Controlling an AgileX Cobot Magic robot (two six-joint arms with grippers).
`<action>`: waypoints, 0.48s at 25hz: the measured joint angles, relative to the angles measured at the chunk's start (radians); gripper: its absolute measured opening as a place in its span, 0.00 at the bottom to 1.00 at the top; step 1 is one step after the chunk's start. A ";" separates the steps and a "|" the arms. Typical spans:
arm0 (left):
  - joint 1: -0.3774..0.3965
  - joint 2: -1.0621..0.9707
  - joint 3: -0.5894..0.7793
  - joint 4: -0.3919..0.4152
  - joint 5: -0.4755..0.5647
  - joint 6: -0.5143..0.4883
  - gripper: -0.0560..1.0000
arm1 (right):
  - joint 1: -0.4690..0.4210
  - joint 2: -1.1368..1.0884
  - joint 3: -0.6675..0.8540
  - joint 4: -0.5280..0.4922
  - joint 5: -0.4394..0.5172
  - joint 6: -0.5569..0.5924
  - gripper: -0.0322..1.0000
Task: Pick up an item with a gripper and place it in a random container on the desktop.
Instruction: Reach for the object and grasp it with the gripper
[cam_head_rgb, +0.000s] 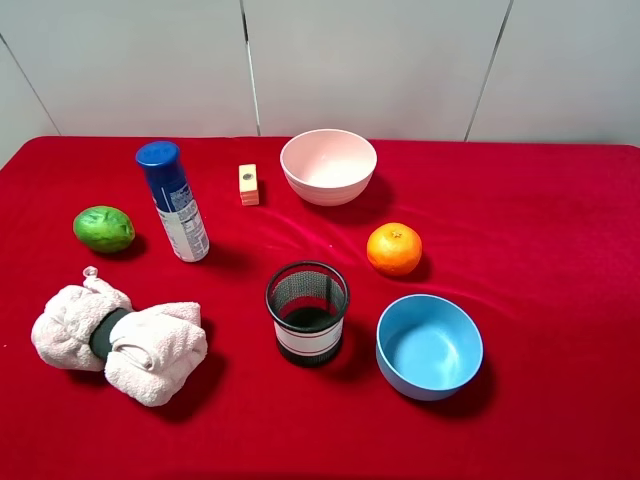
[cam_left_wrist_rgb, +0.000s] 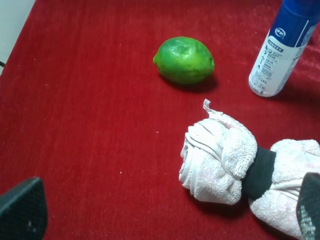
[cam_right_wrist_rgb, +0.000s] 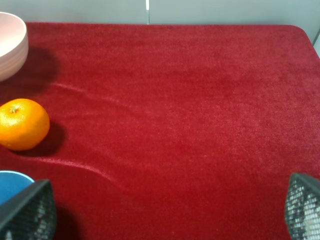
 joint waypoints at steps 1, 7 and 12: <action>0.000 0.000 0.000 0.000 0.000 0.000 0.99 | 0.000 0.000 0.000 0.000 0.000 0.000 0.70; 0.000 0.000 0.000 0.000 0.000 0.000 0.99 | 0.000 0.000 0.000 0.000 0.000 0.000 0.70; 0.000 0.000 0.000 0.000 0.000 0.000 0.99 | 0.000 0.000 0.000 0.000 0.000 0.000 0.70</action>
